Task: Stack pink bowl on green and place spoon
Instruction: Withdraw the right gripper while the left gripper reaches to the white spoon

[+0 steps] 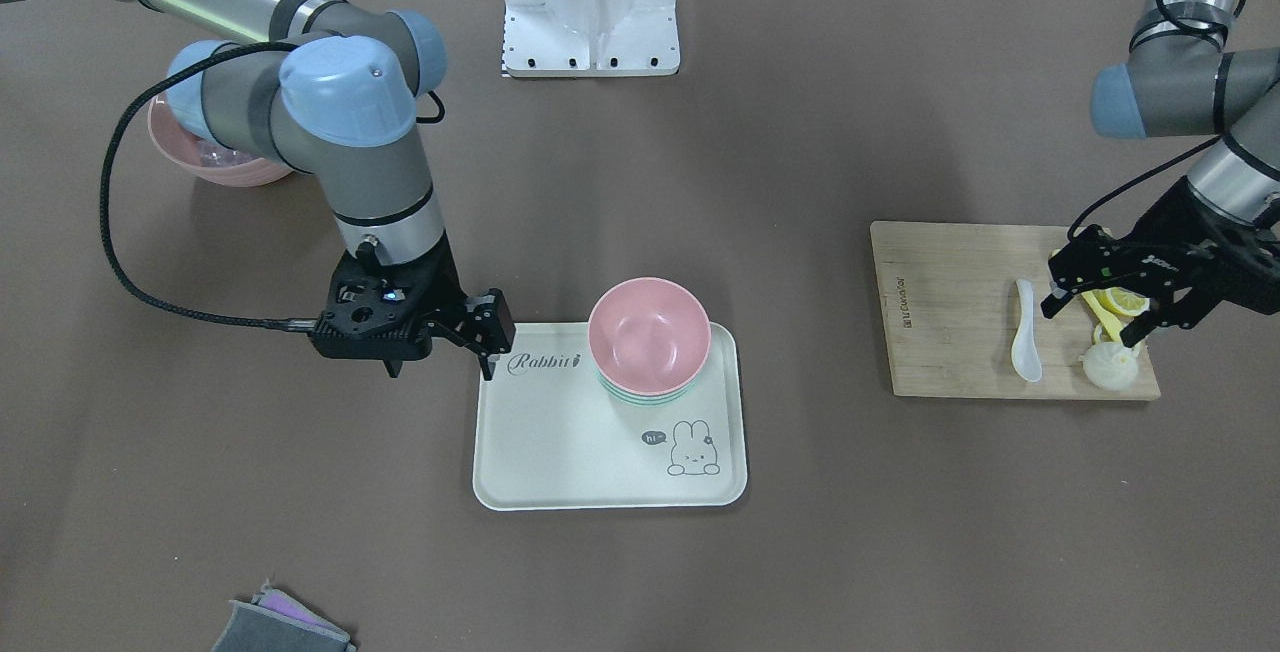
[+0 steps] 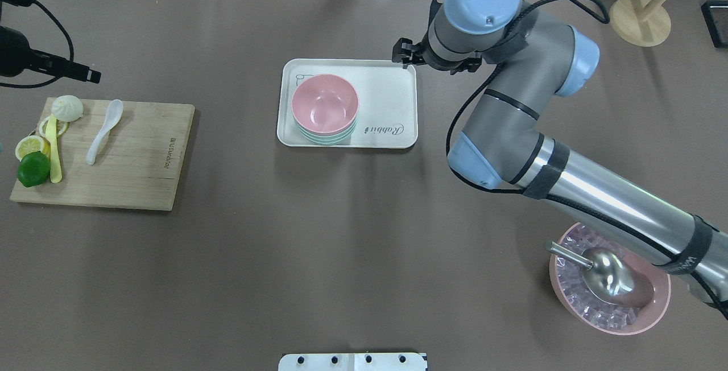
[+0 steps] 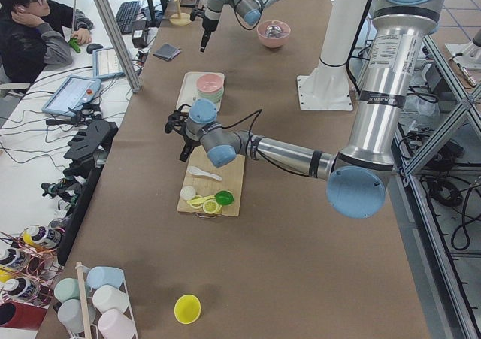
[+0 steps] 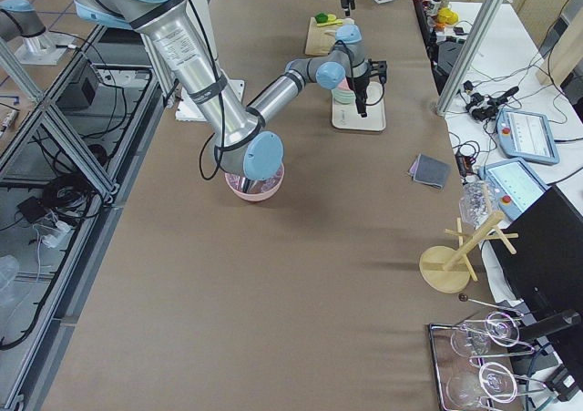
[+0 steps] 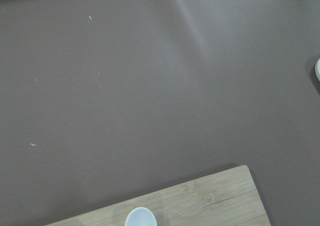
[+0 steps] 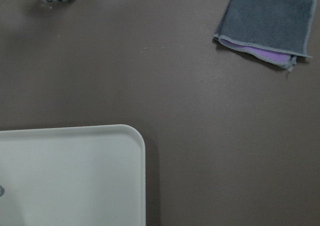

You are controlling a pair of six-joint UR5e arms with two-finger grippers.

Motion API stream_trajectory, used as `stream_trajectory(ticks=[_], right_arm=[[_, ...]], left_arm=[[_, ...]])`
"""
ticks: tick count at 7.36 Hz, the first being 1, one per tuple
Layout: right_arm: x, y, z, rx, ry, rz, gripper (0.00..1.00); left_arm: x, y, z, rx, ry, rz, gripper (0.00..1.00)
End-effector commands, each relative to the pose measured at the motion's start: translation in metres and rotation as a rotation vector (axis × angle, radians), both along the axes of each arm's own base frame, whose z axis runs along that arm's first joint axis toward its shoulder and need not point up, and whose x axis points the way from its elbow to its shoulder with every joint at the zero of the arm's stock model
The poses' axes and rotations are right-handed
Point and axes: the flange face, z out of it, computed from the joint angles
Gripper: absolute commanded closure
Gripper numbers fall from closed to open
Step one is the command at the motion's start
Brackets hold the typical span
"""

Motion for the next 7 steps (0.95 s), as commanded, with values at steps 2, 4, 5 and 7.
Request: stream_trajectory(ticks=[2, 4, 5, 7], right_arm=[[0.053, -0.01, 0.049, 0.034, 0.017, -0.064, 0.0], [0.094, -0.019, 0.086, 0.052, 0.018, -0.112, 0.0], [0.107, -0.021, 0.097, 0.053, 0.028, -0.117, 0.0], [0.113, -0.022, 0.105, 0.049, 0.037, -0.115, 0.0]], left_arm=[[0.005, 0.026, 0.037, -0.006, -0.045, -0.008, 0.02], [0.014, 0.041, 0.054, -0.036, -0.063, 0.013, 0.05], [0.028, 0.044, 0.058, -0.022, -0.093, -0.003, 0.09], [0.043, 0.046, 0.067, -0.018, -0.121, -0.006, 0.25]])
